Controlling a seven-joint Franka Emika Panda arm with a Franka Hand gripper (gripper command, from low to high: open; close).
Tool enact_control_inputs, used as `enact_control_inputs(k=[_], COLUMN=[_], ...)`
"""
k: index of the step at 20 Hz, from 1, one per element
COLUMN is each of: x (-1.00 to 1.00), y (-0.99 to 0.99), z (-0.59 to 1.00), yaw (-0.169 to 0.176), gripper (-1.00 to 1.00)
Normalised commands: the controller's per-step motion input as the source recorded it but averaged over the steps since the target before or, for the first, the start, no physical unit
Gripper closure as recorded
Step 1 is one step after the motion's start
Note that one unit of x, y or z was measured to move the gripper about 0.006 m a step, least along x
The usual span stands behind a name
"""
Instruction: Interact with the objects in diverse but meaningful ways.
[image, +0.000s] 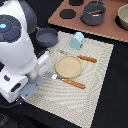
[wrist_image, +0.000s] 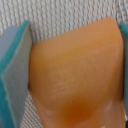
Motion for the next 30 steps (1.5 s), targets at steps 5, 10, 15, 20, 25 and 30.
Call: enact_control_inputs(k=[5,10,15,20,25,30], x=[0.36,0.79,0.83,0.83,0.72,0.63], y=[0.32,0.59,0.70,0.76,0.53,0.30], z=[1.00,1.00,0.91,0.29,0.01,-0.11], yaw=[0.011,0.000,0.000,0.000,0.000,0.000], gripper=[1.00,1.00,1.00,1.00,1.00,1.00])
